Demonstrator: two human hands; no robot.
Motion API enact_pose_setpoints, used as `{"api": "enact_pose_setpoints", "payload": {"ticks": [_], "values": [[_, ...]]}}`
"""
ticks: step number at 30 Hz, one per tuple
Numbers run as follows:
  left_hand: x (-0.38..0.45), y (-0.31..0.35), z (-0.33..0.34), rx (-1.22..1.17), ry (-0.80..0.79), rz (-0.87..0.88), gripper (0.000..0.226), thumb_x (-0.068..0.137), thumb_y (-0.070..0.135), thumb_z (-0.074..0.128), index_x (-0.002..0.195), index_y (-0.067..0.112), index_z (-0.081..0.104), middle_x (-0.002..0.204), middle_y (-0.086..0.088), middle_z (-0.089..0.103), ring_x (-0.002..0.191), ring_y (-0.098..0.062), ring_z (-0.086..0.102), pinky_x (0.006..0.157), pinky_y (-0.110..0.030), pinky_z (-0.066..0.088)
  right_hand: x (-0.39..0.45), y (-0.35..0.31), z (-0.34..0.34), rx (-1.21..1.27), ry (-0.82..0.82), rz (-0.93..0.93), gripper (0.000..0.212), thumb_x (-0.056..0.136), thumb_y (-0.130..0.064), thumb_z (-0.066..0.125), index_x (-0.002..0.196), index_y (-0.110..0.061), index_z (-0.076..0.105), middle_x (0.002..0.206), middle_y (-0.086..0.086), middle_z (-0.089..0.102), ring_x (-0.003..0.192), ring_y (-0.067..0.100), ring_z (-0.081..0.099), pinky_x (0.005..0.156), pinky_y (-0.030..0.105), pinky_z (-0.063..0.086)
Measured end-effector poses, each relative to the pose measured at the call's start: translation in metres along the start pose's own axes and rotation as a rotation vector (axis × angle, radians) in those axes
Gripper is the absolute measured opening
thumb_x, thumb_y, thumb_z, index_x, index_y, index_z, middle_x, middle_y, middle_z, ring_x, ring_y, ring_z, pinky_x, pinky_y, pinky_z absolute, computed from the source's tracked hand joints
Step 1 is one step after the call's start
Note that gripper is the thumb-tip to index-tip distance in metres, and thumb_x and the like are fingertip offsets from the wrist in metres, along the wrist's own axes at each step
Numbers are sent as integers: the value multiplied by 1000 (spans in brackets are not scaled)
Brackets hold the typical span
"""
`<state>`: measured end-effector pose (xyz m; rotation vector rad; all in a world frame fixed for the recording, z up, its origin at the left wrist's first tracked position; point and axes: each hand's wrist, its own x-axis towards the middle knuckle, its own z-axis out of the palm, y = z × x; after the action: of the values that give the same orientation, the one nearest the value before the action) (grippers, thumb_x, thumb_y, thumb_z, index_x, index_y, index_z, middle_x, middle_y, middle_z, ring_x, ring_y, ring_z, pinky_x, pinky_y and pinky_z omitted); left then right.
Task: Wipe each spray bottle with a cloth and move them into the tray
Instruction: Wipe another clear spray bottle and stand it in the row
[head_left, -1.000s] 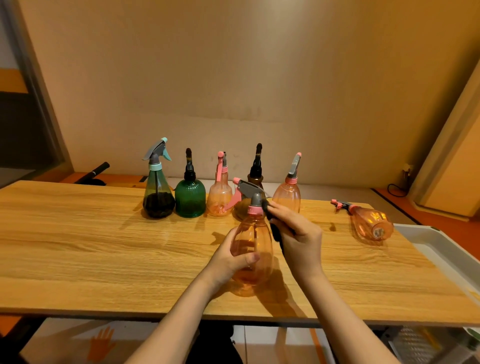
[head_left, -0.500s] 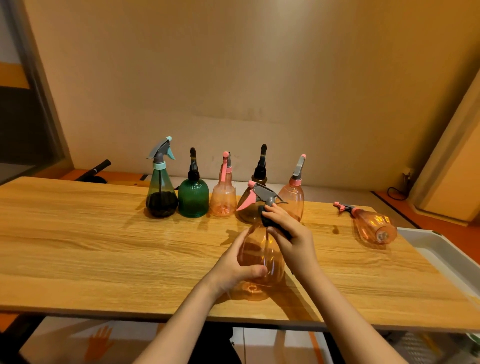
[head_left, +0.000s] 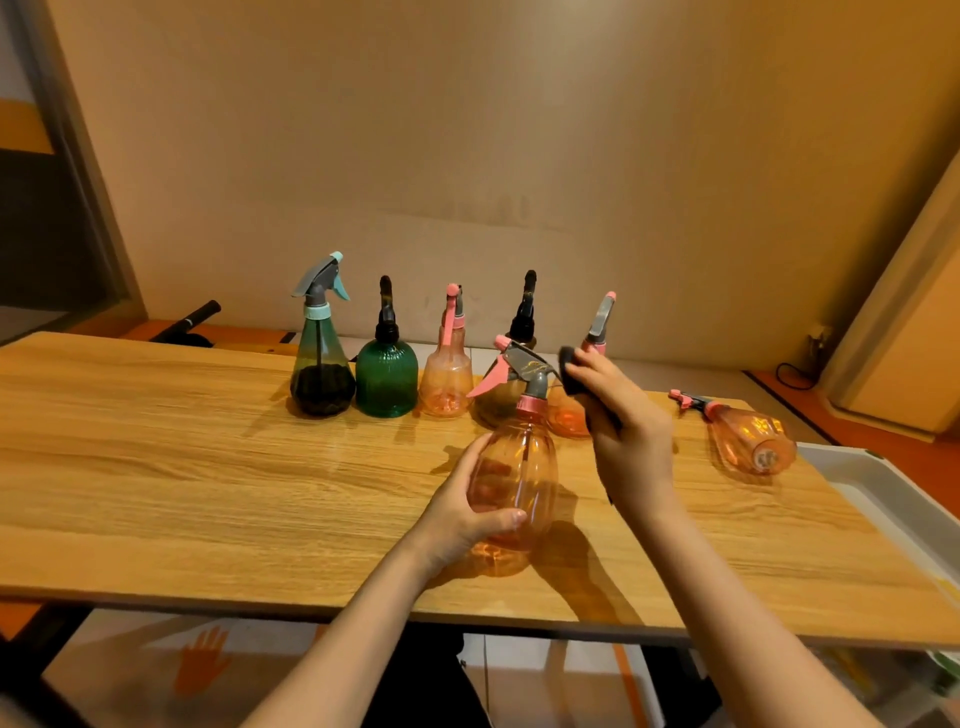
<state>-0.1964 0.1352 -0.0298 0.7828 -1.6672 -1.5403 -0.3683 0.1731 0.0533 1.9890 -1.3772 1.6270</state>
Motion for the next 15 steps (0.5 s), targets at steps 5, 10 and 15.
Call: {"api": "enact_pose_setpoints", "payload": {"ticks": [5,10,15], "values": [[-2,2,3,1,23,15,105,51,45,78,140,40,24,134,10,44,120,-6,50,86,-19,51,19,6,20,-235,-325,-72,32,80,8,63,109,-6,68,124,12,60,124,29,48,100,46,43],[-2,1,4,20,13,19,102,53,46,80,138,43,25,139,4,42,126,-15,48,101,-37,49,-7,12,20,-198,-228,-94,40,73,15,66,108,-6,68,122,14,61,120,27,50,99,50,41],[-2,0,3,35,15,13,102,55,47,80,140,43,25,139,2,44,124,-16,51,101,-41,48,-17,11,6,-215,-247,-120,44,73,17,62,111,-5,66,122,13,60,118,23,50,96,46,46]]}}
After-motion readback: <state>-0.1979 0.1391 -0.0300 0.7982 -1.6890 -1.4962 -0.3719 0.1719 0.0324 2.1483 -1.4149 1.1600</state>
